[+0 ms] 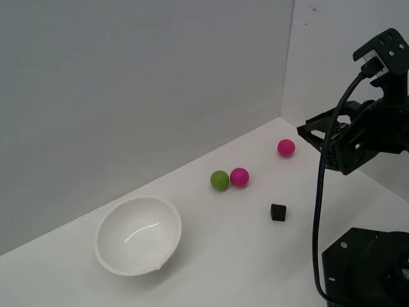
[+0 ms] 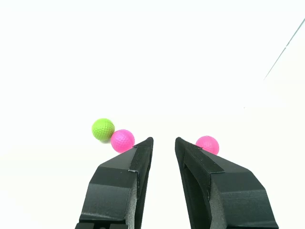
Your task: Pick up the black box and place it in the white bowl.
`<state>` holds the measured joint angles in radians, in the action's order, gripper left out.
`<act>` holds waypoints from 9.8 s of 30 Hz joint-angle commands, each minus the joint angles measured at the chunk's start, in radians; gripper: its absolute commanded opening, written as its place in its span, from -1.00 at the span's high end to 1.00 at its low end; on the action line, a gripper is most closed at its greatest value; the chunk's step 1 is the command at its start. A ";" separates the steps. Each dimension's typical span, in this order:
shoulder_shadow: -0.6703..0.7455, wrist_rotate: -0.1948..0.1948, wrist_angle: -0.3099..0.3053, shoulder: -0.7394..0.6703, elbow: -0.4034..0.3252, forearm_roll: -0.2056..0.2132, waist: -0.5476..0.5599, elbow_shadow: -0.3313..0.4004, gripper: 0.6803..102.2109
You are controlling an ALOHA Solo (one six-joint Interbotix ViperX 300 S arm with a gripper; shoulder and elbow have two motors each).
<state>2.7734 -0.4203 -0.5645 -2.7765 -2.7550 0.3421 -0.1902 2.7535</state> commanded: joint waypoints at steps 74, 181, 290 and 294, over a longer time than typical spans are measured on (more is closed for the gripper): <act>-0.802 0.124 -0.331 0.802 0.181 0.029 0.149 -0.179 -0.96; -0.703 0.305 -0.324 0.703 0.492 0.002 0.443 -0.499 0.96; -0.920 0.328 -0.066 0.925 0.578 0.078 0.741 -0.580 0.46; -0.862 0.328 -0.066 0.865 0.535 0.067 0.699 -0.538 0.77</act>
<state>1.8515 -0.0890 -0.6320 -1.8623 -2.2074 0.4019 0.5154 2.2089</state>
